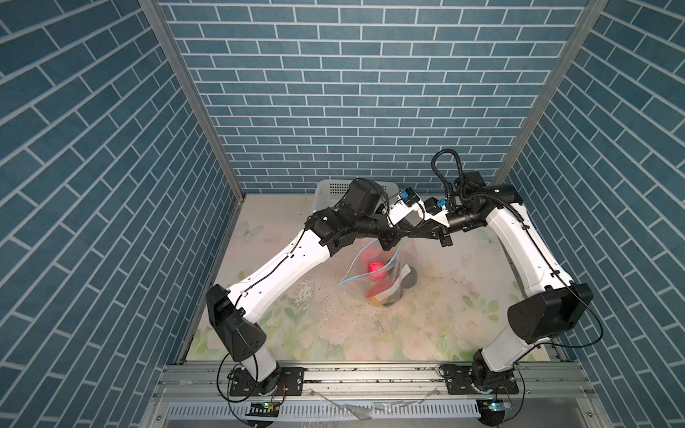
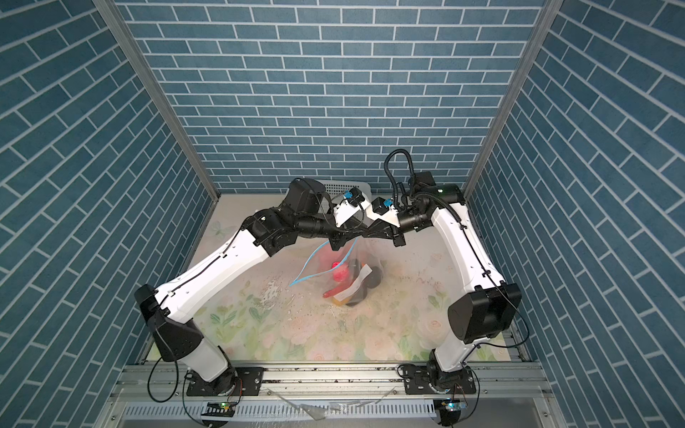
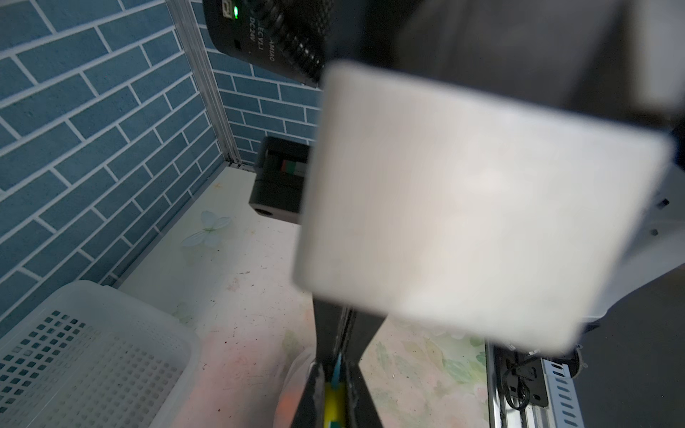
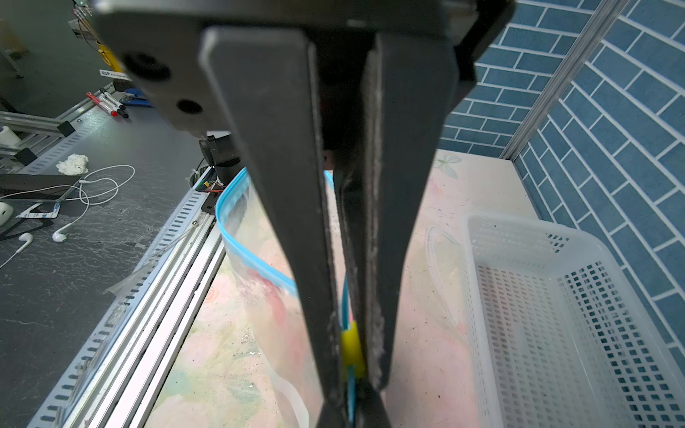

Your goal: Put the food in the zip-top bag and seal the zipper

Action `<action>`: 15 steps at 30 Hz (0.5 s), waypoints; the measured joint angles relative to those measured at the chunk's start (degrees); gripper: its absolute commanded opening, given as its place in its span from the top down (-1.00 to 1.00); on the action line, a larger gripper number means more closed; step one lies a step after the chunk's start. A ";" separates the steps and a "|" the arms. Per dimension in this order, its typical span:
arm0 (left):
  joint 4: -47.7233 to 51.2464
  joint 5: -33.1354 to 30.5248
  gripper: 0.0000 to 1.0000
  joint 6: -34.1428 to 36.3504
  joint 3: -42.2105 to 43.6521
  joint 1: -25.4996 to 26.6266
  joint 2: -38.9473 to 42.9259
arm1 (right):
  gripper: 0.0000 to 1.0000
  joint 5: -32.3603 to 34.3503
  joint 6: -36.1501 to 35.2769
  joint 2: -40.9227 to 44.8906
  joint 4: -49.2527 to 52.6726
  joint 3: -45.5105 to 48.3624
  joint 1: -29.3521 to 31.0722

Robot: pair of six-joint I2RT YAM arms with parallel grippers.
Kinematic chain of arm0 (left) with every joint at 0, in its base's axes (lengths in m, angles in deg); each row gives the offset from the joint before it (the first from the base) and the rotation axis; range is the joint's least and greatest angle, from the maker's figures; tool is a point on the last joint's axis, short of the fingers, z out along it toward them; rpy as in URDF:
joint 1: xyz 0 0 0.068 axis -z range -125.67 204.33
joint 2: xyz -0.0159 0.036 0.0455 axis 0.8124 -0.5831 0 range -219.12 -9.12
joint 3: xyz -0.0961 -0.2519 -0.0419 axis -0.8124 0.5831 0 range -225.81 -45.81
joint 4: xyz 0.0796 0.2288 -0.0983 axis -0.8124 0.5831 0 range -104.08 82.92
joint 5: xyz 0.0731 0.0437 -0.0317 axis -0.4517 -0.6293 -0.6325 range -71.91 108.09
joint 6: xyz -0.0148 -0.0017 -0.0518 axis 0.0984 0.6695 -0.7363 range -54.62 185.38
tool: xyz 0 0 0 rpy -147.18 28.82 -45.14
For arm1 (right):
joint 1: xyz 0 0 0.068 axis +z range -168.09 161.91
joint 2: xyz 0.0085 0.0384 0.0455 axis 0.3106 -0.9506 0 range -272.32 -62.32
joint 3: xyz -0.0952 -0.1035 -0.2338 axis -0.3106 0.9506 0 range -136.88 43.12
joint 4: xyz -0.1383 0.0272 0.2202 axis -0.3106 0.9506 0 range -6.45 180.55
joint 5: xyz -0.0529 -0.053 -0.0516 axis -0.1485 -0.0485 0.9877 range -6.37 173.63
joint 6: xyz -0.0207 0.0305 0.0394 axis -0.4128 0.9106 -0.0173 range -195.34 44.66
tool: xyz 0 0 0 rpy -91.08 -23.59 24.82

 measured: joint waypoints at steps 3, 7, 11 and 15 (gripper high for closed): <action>-1.40 -0.61 0.91 -0.02 1.66 0.09 0.85 | 1.00 -0.07 0.00 -0.13 0.02 0.00 0.02; -2.16 -1.66 0.96 0.02 3.10 0.24 1.95 | 1.00 -0.13 -0.04 -0.15 0.09 0.00 0.02; -1.97 -2.67 0.97 0.07 3.69 0.37 2.69 | 1.00 -0.24 -0.02 -0.15 0.09 0.00 0.02; -1.60 -3.58 0.99 0.28 4.24 0.46 3.34 | 1.00 -0.33 -0.02 -0.15 0.09 0.00 -0.02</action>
